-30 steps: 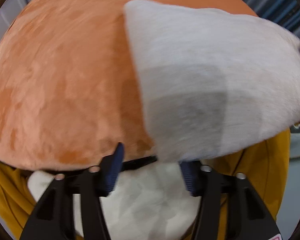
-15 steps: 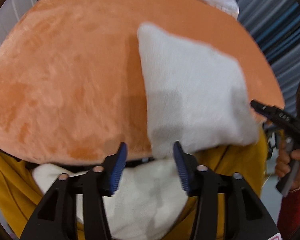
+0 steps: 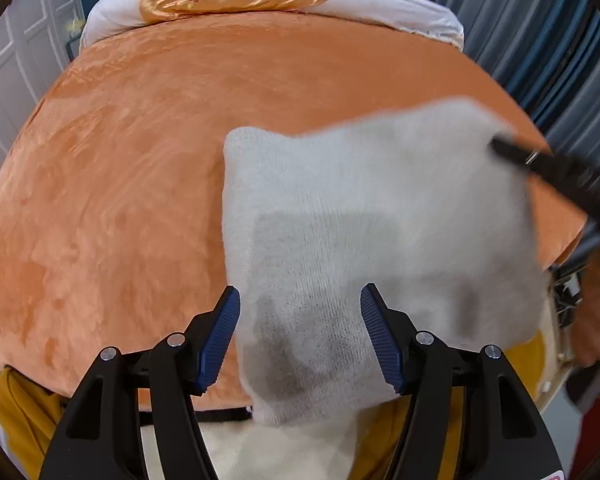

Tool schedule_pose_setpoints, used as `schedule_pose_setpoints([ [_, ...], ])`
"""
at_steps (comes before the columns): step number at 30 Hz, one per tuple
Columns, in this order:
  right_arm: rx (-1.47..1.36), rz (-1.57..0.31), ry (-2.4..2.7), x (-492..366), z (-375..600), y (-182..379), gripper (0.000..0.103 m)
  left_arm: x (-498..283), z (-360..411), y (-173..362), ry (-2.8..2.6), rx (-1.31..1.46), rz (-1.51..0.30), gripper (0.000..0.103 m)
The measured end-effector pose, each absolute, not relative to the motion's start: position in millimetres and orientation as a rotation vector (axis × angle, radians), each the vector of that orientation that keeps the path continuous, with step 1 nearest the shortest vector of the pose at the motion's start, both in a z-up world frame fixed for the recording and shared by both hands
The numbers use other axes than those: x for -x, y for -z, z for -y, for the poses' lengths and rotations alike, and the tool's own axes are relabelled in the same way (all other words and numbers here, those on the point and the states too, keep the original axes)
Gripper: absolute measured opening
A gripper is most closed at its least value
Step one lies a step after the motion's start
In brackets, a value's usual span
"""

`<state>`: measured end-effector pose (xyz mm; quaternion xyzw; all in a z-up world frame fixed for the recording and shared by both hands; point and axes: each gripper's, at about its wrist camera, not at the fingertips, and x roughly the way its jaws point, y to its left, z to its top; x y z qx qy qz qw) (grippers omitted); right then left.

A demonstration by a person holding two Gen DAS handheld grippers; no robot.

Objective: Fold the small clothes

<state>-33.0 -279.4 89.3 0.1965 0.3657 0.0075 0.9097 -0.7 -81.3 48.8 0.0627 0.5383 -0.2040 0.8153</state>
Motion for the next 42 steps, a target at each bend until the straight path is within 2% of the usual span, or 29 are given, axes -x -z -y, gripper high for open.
schedule_pose_setpoints([
  [2,-0.41,-0.838,0.04,22.5,292.1,-59.6,0.008,-3.1,82.7,-39.1,0.42,-0.147,-1.17,0.061],
  [4,-0.356,-1.067,0.125,1.9,299.8,5.2,0.008,-6.5,82.9,-27.2,0.409,-0.143,-1.198,0.061],
  [5,-0.375,-1.074,0.127,3.2,302.0,16.5,0.009,-7.3,82.4,-20.8,0.412,-0.133,-1.215,0.062],
  [12,-0.45,-0.934,0.114,47.2,294.7,-39.5,0.018,-9.3,78.4,-13.2,0.372,-0.126,-1.223,0.068],
  [14,-0.458,-0.947,0.112,63.1,291.1,-41.6,0.046,-9.0,78.6,-13.0,0.373,-0.14,-1.218,0.068],
  [16,-0.445,-0.982,0.114,83.4,282.0,-35.3,0.057,-7.1,80.5,-12.3,0.369,-0.153,-1.211,0.069],
  [22,-0.46,-1.07,0.1,107.0,265.9,-2.7,0.057,-3.7,84.8,-10.4,0.355,-0.166,-1.206,0.071],
  [23,-0.451,-1.082,0.117,105.4,264.8,3.2,0.051,-3.4,84.9,-10.4,0.355,-0.169,-1.205,0.071],
  [24,-0.443,-1.081,0.123,104.8,265.4,3.9,0.04,-3.0,85.5,-10.5,0.354,-0.17,-1.205,0.071],
  [25,-0.464,-1.06,0.095,102.9,266.6,-2.1,0.01,-3.0,85.4,-10.9,0.354,-0.174,-1.204,0.071],
  [29,-0.458,-0.848,0.046,116.4,266.0,-64.8,0.009,-1.9,85.0,-15.4,0.348,-0.185,-1.199,0.071],
  [31,-0.444,-0.823,0.027,117.4,265.9,-74.1,0.009,-0.4,85.3,-16.9,0.348,-0.182,-1.191,0.072],
  [34,-0.353,-0.954,0.103,107.5,265.9,-32.0,0.009,2.1,90.5,-15.1,0.34,-0.208,-1.184,0.072],
  [36,-0.365,-1.126,0.136,100.1,272.4,30.3,0.008,3.1,91.9,-12.0,0.35,-0.206,-1.197,0.073],
  [42,-0.326,-1.138,0.144,90.1,264.4,17.7,0.012,8.0,93.3,-10.3,0.334,-0.232,-1.173,0.074],
])
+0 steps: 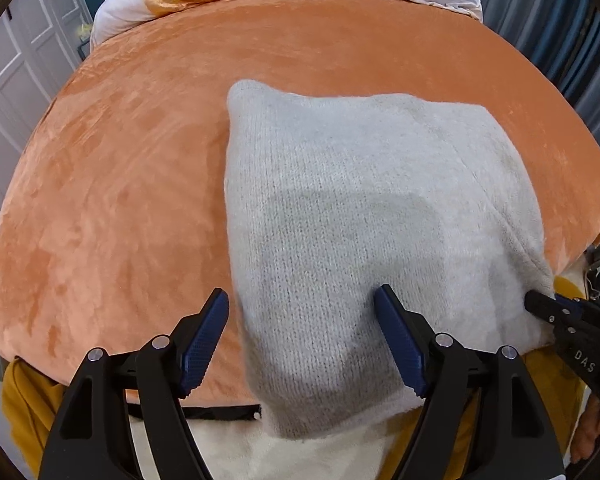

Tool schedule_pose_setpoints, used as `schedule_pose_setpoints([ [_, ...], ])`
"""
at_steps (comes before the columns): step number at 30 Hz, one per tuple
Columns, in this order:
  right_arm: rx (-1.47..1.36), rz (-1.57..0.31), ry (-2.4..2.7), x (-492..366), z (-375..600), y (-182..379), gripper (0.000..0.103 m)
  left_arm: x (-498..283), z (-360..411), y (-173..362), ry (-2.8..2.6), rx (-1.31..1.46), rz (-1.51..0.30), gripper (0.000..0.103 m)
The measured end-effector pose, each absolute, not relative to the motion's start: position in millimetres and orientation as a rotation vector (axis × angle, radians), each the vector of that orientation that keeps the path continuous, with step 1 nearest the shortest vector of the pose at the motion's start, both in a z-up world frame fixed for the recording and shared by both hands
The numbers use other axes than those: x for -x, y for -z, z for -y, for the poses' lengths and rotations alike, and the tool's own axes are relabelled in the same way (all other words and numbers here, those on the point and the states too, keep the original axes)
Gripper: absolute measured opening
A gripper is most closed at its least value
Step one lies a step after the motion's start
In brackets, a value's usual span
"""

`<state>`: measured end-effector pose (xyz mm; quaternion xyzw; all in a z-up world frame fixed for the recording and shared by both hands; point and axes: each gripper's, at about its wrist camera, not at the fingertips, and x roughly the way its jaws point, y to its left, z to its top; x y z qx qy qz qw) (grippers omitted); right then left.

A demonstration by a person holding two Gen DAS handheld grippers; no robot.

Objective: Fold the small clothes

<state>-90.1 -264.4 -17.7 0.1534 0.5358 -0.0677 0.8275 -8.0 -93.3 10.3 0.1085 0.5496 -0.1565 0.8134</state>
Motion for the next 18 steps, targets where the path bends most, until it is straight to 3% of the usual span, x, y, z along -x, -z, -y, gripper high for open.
schedule_pose_setpoints([
  [3,-0.393,-1.106,0.138,92.1,265.8,4.3,0.019,7.8,91.0,-11.4,0.332,-0.221,-1.177,0.075],
  [8,-0.529,-1.017,0.151,94.3,285.4,-11.2,0.051,8.5,80.5,-20.3,0.347,-0.155,-1.192,0.074],
  [12,-0.572,-0.994,0.148,73.4,298.7,-6.3,0.054,7.3,66.7,-32.4,0.329,-0.118,-1.173,0.074],
  [13,-0.572,-1.005,0.134,63.2,297.5,-1.1,0.054,6.8,63.1,-35.5,0.324,-0.111,-1.167,0.074],
  [15,-0.525,-1.029,0.095,44.8,288.1,5.4,0.031,5.4,56.1,-41.4,0.308,-0.098,-1.158,0.074],
  [16,-0.473,-1.043,0.081,37.1,279.2,3.0,0.014,4.9,52.6,-44.1,0.3,-0.088,-1.156,0.074],
  [18,-0.446,-0.938,-0.035,33.7,260.4,-37.2,0.012,4.2,44.4,-51.4,0.289,-0.066,-1.146,0.074],
])
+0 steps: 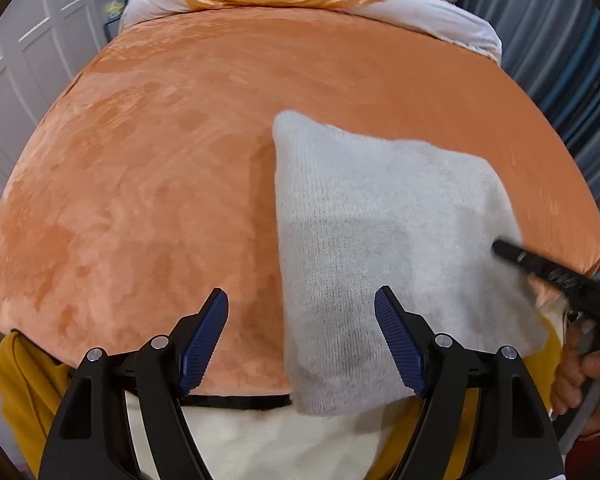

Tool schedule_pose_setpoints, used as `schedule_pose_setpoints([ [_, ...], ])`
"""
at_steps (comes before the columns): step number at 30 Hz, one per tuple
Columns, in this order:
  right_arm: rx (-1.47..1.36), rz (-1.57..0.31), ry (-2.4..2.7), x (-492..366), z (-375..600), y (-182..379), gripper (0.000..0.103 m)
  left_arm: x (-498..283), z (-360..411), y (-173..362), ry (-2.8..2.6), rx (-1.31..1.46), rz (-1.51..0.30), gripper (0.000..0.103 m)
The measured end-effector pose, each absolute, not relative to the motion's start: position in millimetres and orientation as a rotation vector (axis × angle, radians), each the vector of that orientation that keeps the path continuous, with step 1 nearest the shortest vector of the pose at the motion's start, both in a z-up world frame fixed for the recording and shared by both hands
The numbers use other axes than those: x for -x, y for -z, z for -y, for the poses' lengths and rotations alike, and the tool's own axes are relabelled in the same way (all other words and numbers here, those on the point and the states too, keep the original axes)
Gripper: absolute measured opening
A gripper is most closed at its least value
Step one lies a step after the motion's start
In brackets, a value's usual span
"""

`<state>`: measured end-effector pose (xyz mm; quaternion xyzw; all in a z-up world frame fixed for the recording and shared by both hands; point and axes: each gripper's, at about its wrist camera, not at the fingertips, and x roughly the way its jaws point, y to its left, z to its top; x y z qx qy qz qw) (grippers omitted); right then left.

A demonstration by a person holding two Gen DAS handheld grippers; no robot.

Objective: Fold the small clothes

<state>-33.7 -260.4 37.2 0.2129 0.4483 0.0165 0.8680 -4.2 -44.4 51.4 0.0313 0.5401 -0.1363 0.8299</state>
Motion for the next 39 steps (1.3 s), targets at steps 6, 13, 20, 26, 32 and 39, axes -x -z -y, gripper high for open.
schedule_pose_setpoints([
  [6,-0.549,-0.699,-0.187,52.6,271.9,-91.2,0.011,4.4,37.6,-67.6,0.279,-0.006,-1.12,0.074],
  [13,-0.464,-1.029,0.098,36.8,289.4,7.8,0.011,-3.9,67.4,-49.8,0.309,-0.049,-1.171,0.074],
  [20,-0.395,-0.973,0.109,41.1,277.6,-17.9,0.011,-10.0,89.2,-30.2,0.318,-0.093,-1.202,0.074],
  [26,-0.49,-1.054,0.11,38.4,296.5,22.8,0.013,-7.1,99.0,-15.5,0.307,-0.154,-1.2,0.077],
  [32,-0.459,-1.002,0.147,46.0,296.6,-9.6,0.035,-11.7,96.0,-14.6,0.293,-0.131,-1.215,0.079],
  [39,-0.531,-1.078,0.118,37.7,299.1,13.1,0.075,-19.1,85.9,-20.7,0.285,-0.094,-1.228,0.081],
])
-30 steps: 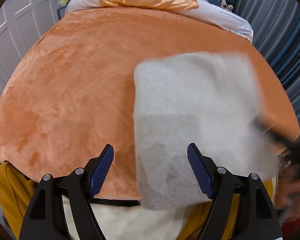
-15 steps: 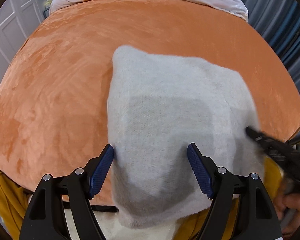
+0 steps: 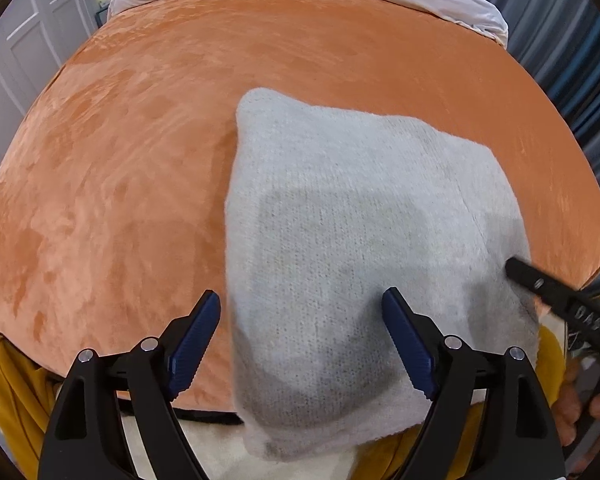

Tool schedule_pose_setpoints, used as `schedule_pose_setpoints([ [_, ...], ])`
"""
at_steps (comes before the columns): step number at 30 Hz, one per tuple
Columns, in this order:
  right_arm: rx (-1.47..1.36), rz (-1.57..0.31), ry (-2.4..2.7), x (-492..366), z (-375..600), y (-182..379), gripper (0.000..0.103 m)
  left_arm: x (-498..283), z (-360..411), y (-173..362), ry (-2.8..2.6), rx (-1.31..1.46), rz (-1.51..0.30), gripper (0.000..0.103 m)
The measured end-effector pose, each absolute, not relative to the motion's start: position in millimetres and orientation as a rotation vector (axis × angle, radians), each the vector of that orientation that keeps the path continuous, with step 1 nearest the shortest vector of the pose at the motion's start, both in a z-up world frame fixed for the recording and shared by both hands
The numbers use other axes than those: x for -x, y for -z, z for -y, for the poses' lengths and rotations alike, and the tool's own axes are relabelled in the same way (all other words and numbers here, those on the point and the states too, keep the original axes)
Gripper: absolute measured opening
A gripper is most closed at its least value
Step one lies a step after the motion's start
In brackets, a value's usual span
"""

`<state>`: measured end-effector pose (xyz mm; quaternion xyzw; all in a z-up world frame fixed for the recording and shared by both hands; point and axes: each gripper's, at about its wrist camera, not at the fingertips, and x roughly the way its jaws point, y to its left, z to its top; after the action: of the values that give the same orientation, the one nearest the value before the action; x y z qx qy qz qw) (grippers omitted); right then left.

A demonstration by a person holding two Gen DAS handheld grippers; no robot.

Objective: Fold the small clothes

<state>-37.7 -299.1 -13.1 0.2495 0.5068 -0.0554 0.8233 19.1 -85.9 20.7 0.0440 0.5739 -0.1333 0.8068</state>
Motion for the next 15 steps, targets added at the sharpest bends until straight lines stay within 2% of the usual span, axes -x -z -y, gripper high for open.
schedule_pose_setpoints([
  [9,-0.578,-1.105,0.076,31.5,298.2,38.2,0.085,-41.2,58.9,-14.8,0.27,0.002,-1.266,0.086],
  [15,-0.66,-1.086,0.021,35.1,310.7,52.4,0.089,-62.6,37.2,16.2,0.396,0.264,-1.345,0.089],
])
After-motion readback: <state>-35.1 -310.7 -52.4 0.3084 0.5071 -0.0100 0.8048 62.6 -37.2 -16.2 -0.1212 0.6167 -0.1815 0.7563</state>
